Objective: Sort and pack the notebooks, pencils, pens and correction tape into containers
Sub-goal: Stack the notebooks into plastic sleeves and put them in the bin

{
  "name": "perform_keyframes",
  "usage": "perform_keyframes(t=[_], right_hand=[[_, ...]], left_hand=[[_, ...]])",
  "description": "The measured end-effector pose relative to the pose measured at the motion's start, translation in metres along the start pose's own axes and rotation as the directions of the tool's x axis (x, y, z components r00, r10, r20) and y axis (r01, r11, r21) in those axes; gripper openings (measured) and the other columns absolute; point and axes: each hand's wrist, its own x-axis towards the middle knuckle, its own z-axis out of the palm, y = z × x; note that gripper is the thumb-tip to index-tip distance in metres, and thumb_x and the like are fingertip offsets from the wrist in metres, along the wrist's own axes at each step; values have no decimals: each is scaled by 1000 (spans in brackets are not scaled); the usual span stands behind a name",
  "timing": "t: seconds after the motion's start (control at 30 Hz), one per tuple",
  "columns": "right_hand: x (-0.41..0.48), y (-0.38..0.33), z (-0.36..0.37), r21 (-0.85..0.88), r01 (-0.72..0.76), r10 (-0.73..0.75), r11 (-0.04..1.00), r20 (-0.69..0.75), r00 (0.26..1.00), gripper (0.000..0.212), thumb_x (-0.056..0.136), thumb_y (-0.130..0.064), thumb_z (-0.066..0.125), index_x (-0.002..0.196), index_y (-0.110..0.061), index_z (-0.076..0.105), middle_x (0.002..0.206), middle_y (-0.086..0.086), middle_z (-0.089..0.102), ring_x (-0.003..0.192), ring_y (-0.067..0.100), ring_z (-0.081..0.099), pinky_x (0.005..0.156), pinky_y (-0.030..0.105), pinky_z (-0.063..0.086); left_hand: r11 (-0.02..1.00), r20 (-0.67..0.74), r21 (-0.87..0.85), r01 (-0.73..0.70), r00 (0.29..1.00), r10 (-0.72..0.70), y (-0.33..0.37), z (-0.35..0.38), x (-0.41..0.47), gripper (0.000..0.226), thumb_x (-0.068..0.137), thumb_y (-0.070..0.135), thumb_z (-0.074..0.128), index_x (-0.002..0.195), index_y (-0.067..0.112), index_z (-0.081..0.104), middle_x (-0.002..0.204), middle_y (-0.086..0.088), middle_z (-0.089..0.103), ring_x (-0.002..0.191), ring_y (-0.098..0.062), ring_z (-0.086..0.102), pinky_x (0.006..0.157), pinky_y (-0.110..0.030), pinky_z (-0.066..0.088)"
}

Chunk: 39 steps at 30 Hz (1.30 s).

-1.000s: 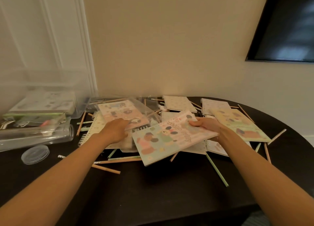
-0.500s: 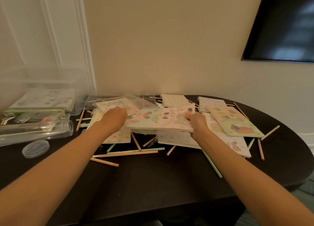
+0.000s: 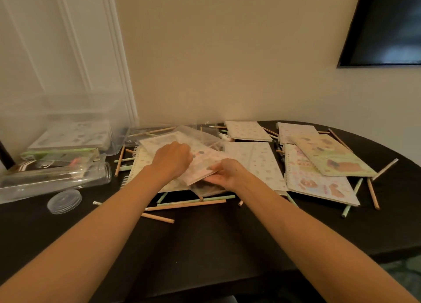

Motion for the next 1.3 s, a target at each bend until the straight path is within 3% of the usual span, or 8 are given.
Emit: perform_keyframes(t=[0.27,0.5,0.67,0.83,0.9,1.03,1.17,1.3], right_hand=[[18,1,10,117,7,-20,993,109,994,49,91,19,30,130,-6,44,110,17,56,114,39,54,69,47,53],[47,12,43,128,31,-46,991,114,992,33,93,11,36,113,-10,51,86,12,56,73,23,56,55,37,55],[58,15,47,-14,41,-39,999,126,991,36,95,9,39,127,-4,48,83,11,58,65,22,61,42,27,54],[67,15,39,-400,44,-48,915,0,999,10,90,-10,59,87,-1,59,69,9,57,32,8,55,35,20,48],[68,14,35,-487,65,-78,871,-6,997,24,92,-13,57,70,-4,52,61,8,53,26,8,50,32,18,44],[59,7,29,-555,75,-30,829,89,996,21,97,-15,47,82,-3,53,64,8,52,28,5,50,32,15,42],[41,-17,3,-570,53,77,820,201,976,21,99,-4,39,117,-4,48,72,11,57,52,13,63,46,17,53],[20,-52,-28,-531,135,-1,837,245,969,24,96,2,41,117,1,54,76,12,61,64,14,65,57,17,56]], left_hand=[[930,-97,-358,-87,994,55,9,6,16,39,103,25,28,128,10,53,122,-14,58,115,-32,48,87,-38,39],[874,-84,-463,-146,989,120,-3,4,25,37,102,25,32,128,16,56,121,-10,62,114,-27,50,84,-31,34],[811,-17,-570,-135,988,153,-21,7,34,36,100,25,37,126,13,58,123,-10,62,114,-23,54,92,-27,34],[802,42,-584,-126,982,185,-19,12,35,36,101,25,37,121,9,62,120,-13,63,113,-26,54,92,-31,36],[808,48,-576,-125,981,186,-15,14,35,36,101,24,37,120,8,63,121,-12,63,112,-23,54,82,-23,33],[820,89,-566,-85,982,164,-10,15,34,37,100,26,38,98,6,69,104,-17,67,92,-24,57,69,-26,30],[833,168,-549,77,986,20,6,8,37,46,97,37,35,88,4,66,91,-13,59,90,-30,57,80,-37,42],[819,56,-562,113,993,-99,37,-6,45,43,96,22,37,55,10,39,65,-11,44,61,-24,41,56,-33,26]])
